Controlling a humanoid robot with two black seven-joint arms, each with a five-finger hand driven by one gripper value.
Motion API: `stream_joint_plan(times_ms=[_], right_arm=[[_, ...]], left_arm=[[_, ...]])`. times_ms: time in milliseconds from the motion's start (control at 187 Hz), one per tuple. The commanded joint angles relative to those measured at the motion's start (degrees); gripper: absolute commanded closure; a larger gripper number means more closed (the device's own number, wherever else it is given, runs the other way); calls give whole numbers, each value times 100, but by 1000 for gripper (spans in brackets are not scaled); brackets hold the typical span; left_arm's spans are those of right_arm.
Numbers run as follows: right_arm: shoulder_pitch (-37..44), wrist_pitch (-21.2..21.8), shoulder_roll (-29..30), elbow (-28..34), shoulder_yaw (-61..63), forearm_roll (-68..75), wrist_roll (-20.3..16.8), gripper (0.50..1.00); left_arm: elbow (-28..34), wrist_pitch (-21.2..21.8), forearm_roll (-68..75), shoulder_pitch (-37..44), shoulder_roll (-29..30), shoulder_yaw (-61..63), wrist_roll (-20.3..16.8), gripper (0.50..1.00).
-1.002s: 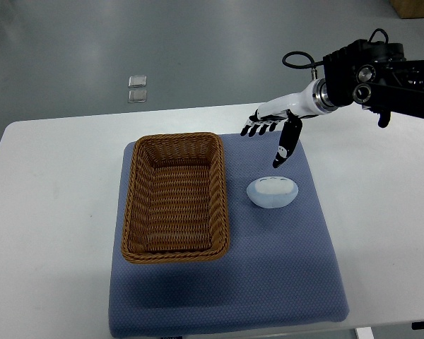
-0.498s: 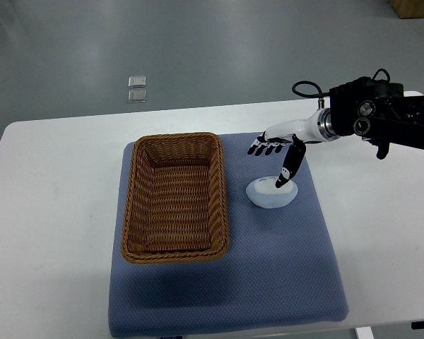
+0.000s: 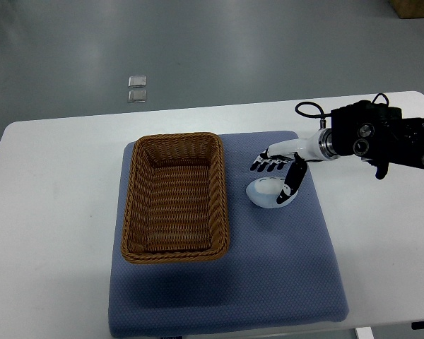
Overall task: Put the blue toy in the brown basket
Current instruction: 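Lower the right hand onto the white toy and close fingers around it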
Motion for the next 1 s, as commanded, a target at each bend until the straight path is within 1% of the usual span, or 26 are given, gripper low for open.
stream_joint_plan(times_ms=[0, 139, 214, 262, 327, 353, 391, 428, 471, 520, 557, 621, 637, 664, 675, 696, 707, 755, 809, 900, 996], right_arm=[[-57, -2, 1, 0, -4, -37, 3, 597], [-84, -2, -8, 0, -4, -46, 3, 603], [-101, 6, -8, 0, -4, -55, 11, 621], [-101, 6, 1, 0, -4, -63, 11, 656], [-110, 6, 1, 0, -4, -63, 11, 683], [-119, -2, 1, 0, -4, -72, 20, 707], [-136, -2, 1, 0, -4, -81, 20, 718], [-145, 6, 1, 0, -4, -90, 29, 740], [-154, 6, 10, 0, -4, -99, 38, 746], [-189, 6, 10, 0, -4, -107, 47, 777], [-198, 6, 19, 0, -13, -134, 55, 791], [-242, 6, 19, -9, -4, -265, 55, 858], [-251, 6, 19, -9, -13, -283, 55, 863], [-268, -2, 19, -9, -4, -336, 55, 887], [-268, -2, 19, -9, -4, -336, 55, 887], [-268, -2, 10, -9, -4, -371, 64, 904], [-268, -2, 1, -9, -4, -397, 64, 920], [-259, 6, -17, -9, -4, -415, 64, 938], [-224, 59, -113, 9, 14, -406, 73, 951], [-154, 112, -315, 149, 119, -397, 90, 951], [250, 323, -579, 360, 242, -345, 90, 951]], left_arm=[[9, -7, -5, 0, 0, 0, 0, 500], [9, 2, -5, 0, 0, 0, 0, 500], [9, 2, -5, 0, 0, 0, 0, 500], [9, -7, 4, 0, 0, -9, 0, 500], [9, 2, -5, 0, 0, -9, 0, 500], [9, 2, -5, 0, 0, -9, 0, 500], [9, 2, -5, 0, 0, -9, 0, 500], [17, 2, -5, 0, 0, -9, 0, 500], [17, 2, -5, 0, 0, -9, 0, 500], [17, 2, -5, 9, 0, -9, 0, 500], [17, -7, -5, 0, 0, -9, 0, 500], [17, 2, -5, 0, 0, -9, 0, 500], [17, 2, -5, 0, 0, -9, 0, 500], [17, 2, 4, 0, 0, -9, 0, 500], [17, 2, 4, 0, 0, -9, 0, 500], [17, 2, -5, 0, 0, -9, 0, 500], [17, 2, -5, 0, 0, -9, 0, 500], [17, 2, -5, 0, 0, -9, 0, 500], [17, 2, -5, 0, 0, -9, 0, 500], [17, 2, -5, 0, 0, -9, 0, 500], [9, 2, -5, 0, 0, -9, 0, 500]])
